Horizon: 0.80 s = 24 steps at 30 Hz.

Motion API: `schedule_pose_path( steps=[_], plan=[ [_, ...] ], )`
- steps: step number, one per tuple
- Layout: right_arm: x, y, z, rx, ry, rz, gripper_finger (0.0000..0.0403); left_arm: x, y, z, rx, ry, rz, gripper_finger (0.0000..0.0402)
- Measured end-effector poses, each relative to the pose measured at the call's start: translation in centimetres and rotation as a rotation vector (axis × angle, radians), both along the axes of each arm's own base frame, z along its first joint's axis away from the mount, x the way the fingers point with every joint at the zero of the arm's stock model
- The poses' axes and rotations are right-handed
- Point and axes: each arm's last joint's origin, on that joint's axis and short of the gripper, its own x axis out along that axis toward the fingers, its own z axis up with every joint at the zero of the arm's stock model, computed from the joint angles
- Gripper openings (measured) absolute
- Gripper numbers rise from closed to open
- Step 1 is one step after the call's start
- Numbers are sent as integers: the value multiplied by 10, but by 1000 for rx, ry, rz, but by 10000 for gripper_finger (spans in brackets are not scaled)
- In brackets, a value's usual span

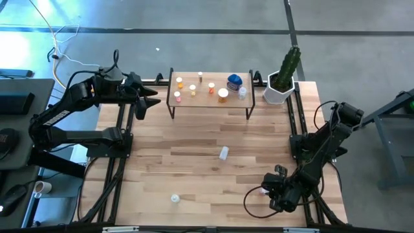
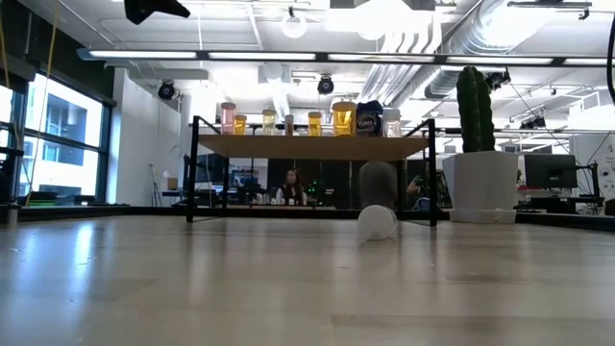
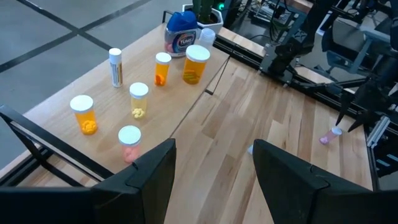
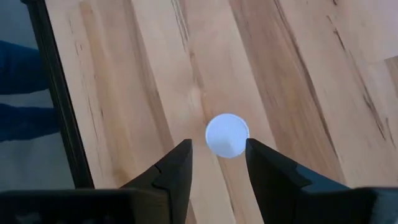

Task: Pick and place medicine bottles onto shelf by color
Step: Put the pink pill bottle on the shelf

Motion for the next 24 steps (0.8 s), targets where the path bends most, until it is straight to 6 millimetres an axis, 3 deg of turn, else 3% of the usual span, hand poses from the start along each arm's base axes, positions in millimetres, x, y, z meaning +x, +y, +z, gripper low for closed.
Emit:
schedule_pose_path(
  steps=[10,24],
  plan=[
    [0,-2,-2,-38,1,-13,184,0,0,0,0,0,0,204],
    [7,8,-22,-77,19,6,186,0,0,0,0,0,0,204]
  ],
)
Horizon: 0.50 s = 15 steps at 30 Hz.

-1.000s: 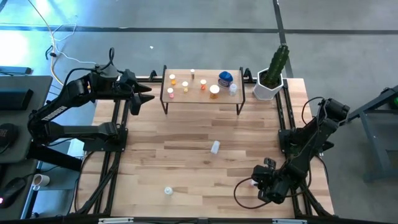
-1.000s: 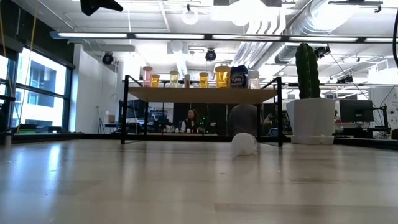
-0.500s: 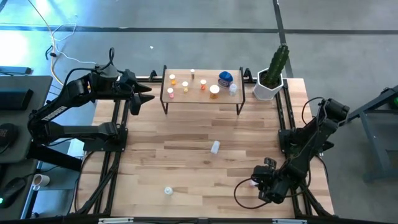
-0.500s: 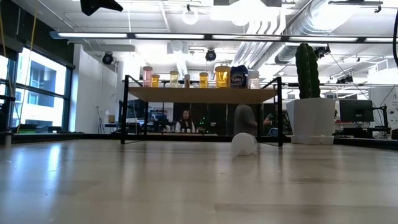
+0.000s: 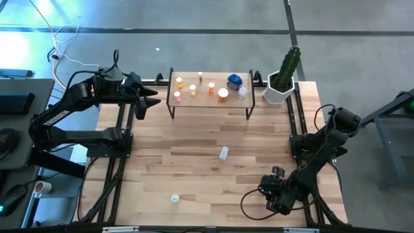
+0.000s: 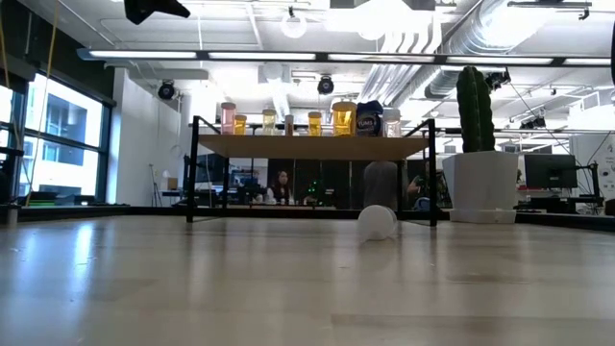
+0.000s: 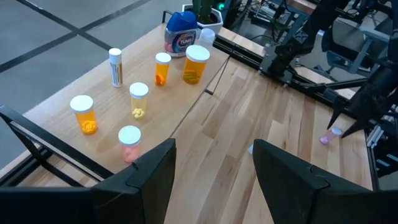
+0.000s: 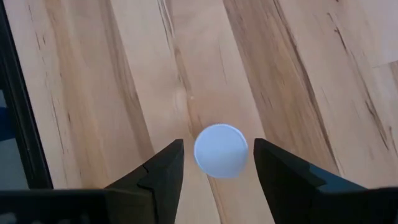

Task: Pick and place medicine bottles onto shelf by color
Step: Put the pink pill bottle on the shelf

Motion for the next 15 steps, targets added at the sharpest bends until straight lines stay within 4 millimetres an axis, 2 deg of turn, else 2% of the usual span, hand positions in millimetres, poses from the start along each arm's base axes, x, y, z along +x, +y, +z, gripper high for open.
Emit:
schedule_pose_path(
  steps=[7,15],
  plan=[
    [1,1,-3,7,2,-22,176,0,0,0,0,0,0,204],
    [2,0,-3,5,4,-30,117,0,0,0,2,1,3,204]
  ],
)
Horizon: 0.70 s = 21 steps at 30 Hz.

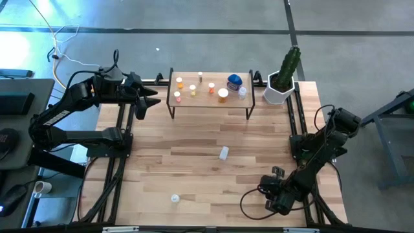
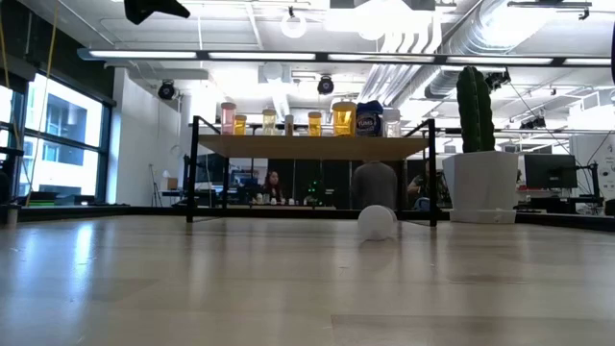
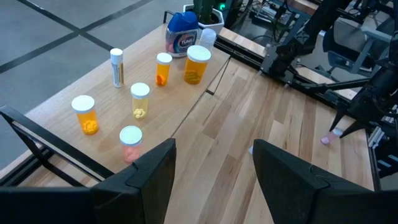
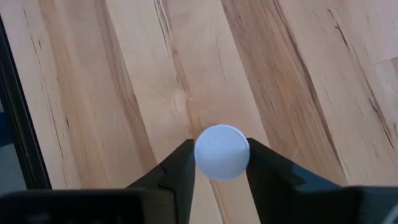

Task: Pick and place medicine bottles onto shelf by color
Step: Put the pink pill bottle on the shelf

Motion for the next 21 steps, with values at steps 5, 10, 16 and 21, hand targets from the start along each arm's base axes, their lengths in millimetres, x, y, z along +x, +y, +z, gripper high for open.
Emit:
schedule_pose_path(
  steps=[5,10,16,21],
  plan=[
    [4,-2,0,9,-2,-18,100,0,0,0,0,0,0,204],
    [10,-6,2,26,-2,-39,98,0,0,0,0,0,0,204],
    [22,-19,10,71,-21,-104,96,0,0,0,17,8,-11,204],
    [40,-33,18,119,-79,-160,96,-1,2,0,69,39,32,204]
  ],
)
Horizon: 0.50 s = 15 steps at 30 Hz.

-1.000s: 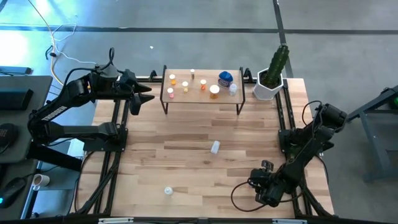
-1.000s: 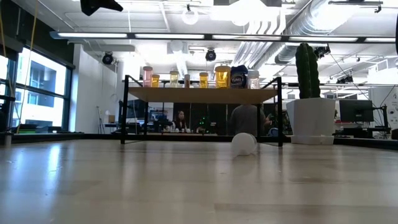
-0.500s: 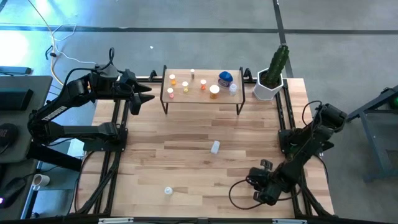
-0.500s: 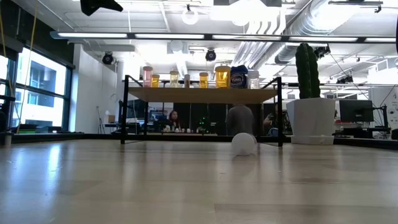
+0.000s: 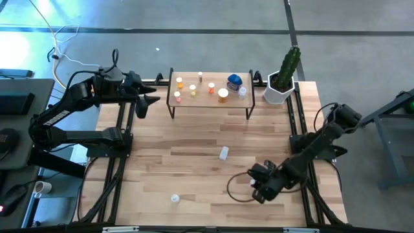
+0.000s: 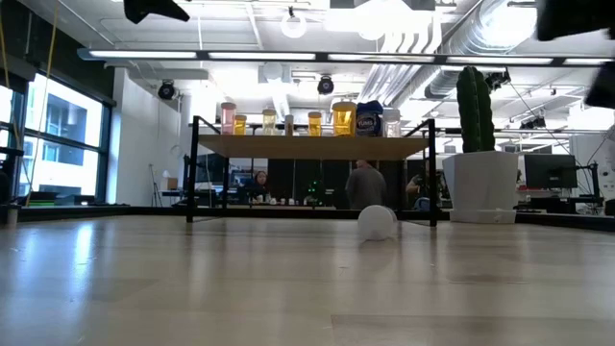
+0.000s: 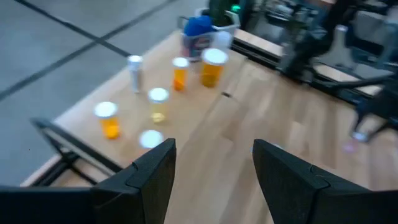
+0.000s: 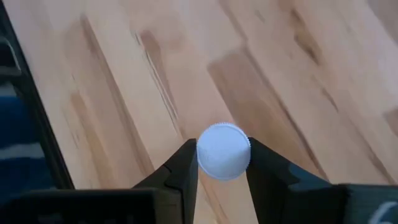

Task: Pick and place medicine bottles onto shelf by color
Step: Put the pink pill bottle on the shelf

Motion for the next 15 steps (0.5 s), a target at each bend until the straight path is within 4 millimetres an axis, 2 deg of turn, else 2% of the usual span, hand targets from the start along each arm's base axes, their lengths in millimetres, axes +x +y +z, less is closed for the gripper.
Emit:
schedule_pose_path(
  steps=[6,15],
  plan=[
    [20,-25,11,47,-67,-92,95,-1,2,0,40,26,79,204],
    [47,-73,32,66,-200,-206,95,-1,3,0,84,56,56,204]
  ],
)
